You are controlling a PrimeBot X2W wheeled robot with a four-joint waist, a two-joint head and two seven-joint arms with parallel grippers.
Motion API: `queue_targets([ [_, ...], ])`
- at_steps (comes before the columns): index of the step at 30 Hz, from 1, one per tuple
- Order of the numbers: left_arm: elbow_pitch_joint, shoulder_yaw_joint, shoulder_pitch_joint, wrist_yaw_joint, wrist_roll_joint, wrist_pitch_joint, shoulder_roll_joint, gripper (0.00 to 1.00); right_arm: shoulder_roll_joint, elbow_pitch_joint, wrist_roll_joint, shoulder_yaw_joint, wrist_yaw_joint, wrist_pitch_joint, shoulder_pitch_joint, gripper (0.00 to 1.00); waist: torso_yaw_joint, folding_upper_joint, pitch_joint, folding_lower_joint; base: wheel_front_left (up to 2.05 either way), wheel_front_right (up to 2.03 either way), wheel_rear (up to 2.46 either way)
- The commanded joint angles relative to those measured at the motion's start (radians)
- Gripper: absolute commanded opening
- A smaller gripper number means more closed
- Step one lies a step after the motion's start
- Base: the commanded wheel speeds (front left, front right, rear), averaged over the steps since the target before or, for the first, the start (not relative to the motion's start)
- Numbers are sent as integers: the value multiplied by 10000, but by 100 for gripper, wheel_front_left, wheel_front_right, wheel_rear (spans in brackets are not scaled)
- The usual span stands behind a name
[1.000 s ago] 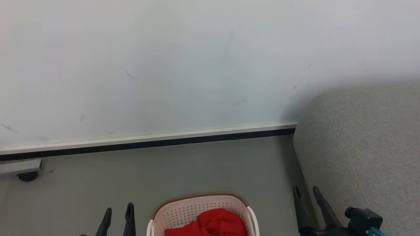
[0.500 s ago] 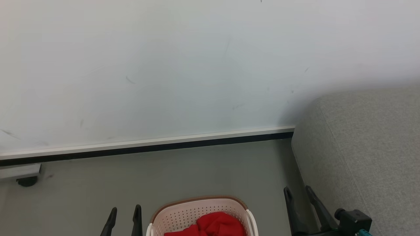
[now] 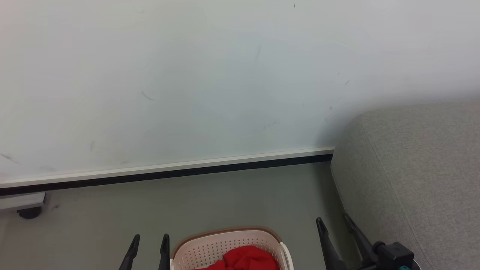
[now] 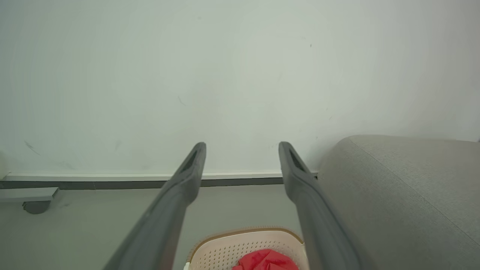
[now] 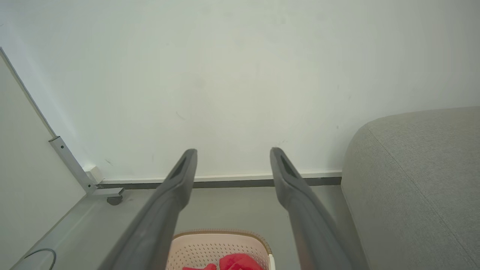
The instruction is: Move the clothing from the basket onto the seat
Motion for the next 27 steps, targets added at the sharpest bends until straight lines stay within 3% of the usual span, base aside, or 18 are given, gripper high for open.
queue_targets([
  [1, -92, -40, 200, 60, 259, -111, 64, 100, -58, -67, -200, 72, 7, -96, 119, 100, -7, 0, -13, 0, 0, 0, 0],
  [14, -224, -199, 239, 252, 1069, -386, 71, 100, -108, -133, -1039, 202, 7, -285, 125, 100, -28, 0, -143, 0, 0, 0, 0],
  [27, -126, -154, 252, 190, 1039, -368, 62, 100, -22, -132, -1023, 130, 7, -276, 111, 100, -45, 0, -135, 0, 0, 0, 0],
])
